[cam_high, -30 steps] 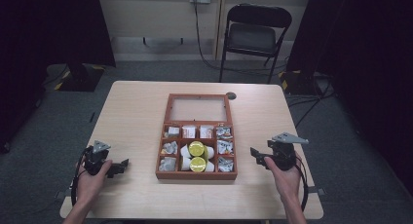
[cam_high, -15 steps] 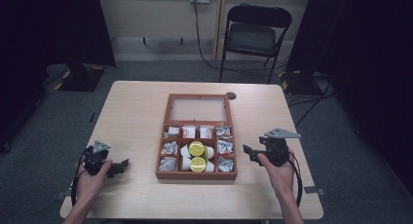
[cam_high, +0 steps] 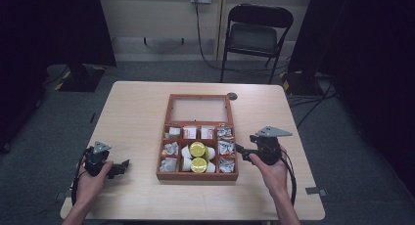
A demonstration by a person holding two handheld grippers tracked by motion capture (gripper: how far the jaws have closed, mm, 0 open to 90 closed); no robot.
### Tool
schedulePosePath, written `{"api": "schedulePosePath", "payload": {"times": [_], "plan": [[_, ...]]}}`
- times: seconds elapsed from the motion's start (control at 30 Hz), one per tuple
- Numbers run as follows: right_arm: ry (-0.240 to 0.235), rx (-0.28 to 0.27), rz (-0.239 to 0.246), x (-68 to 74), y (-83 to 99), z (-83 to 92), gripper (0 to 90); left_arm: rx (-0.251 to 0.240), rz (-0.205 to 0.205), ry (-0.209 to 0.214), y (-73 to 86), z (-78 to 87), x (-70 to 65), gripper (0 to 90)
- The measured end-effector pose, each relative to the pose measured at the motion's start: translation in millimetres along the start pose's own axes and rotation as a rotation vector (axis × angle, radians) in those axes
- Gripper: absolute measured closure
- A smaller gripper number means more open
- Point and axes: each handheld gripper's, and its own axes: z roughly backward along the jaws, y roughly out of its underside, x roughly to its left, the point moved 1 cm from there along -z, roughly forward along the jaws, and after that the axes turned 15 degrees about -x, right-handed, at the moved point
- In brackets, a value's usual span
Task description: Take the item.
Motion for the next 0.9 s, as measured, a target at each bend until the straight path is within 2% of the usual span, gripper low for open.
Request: {"api": "schedulePosePath", "payload": {"times": [0.5, 0.9], "plan": [[-0.098, 0.024, 0.040, 32.0, -5.2, -21.8, 30.8, 0.001, 0.001, 0.001, 0.0, 0.0, 0.0, 0.0], [-0.181, 0.040, 0.050, 50.1, -6.2, -38.8, 38.7, 0.000, 0.001, 0.000, 0.0, 0.0, -0.1, 0.0]]}}
